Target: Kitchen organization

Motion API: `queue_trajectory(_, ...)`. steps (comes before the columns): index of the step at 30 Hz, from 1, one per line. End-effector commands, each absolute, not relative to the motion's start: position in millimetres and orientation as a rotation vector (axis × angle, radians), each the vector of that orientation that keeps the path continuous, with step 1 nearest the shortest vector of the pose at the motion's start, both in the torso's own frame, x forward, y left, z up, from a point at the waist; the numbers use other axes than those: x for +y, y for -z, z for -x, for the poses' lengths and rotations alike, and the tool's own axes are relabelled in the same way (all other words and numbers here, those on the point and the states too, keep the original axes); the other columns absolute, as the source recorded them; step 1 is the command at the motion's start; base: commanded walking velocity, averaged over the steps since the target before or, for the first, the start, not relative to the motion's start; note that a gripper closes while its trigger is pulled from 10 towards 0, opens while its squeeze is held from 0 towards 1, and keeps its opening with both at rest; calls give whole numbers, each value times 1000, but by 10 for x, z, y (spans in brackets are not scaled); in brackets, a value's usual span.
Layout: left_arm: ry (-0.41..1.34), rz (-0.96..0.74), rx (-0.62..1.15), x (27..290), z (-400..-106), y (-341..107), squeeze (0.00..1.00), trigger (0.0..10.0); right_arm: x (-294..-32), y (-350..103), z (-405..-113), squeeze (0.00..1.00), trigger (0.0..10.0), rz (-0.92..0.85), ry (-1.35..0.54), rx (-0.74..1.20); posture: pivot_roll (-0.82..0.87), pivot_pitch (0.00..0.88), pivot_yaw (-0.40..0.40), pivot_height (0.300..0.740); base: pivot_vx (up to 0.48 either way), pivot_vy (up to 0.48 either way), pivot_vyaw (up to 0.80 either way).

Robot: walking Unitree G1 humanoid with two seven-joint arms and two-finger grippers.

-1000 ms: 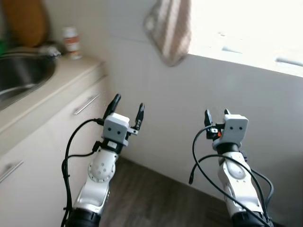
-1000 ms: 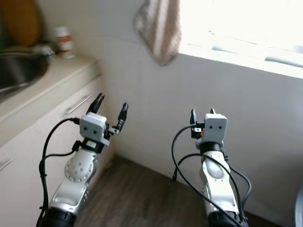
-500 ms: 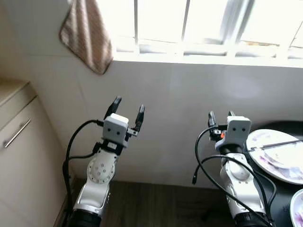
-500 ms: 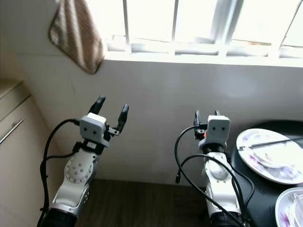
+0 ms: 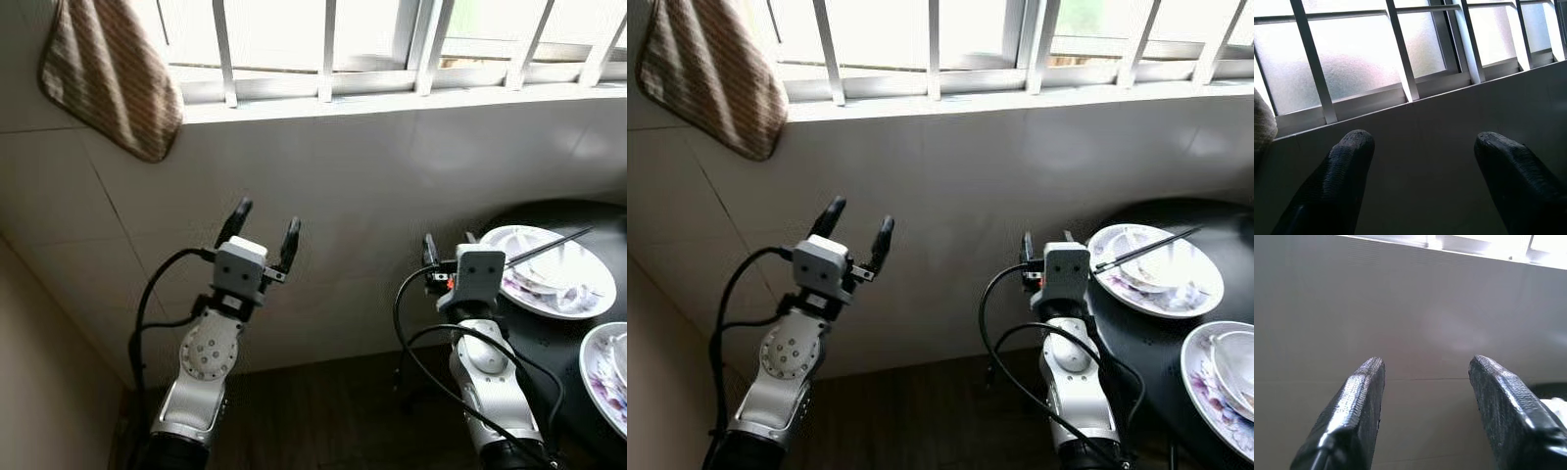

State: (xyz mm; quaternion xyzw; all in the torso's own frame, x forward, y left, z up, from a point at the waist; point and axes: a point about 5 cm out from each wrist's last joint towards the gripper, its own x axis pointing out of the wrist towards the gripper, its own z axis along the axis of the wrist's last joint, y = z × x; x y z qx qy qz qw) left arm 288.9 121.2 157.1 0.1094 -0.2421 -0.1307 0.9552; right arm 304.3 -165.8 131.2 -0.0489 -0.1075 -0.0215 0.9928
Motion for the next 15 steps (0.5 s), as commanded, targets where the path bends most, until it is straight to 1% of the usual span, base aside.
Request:
queue_trajectory(1,281,-241,-479,1188,-2890,-1542,0,10000,-1655,-1311,-3046,0,10000,105,35,-217,23,0,1,740,0,-356,0)
queue_trajectory(15,280,-238,-476,1177,-2891,-1527,0,10000,-1630,-1334,-3063,0,10000,122,25,-230,21,0,-1,740,0,-474,0)
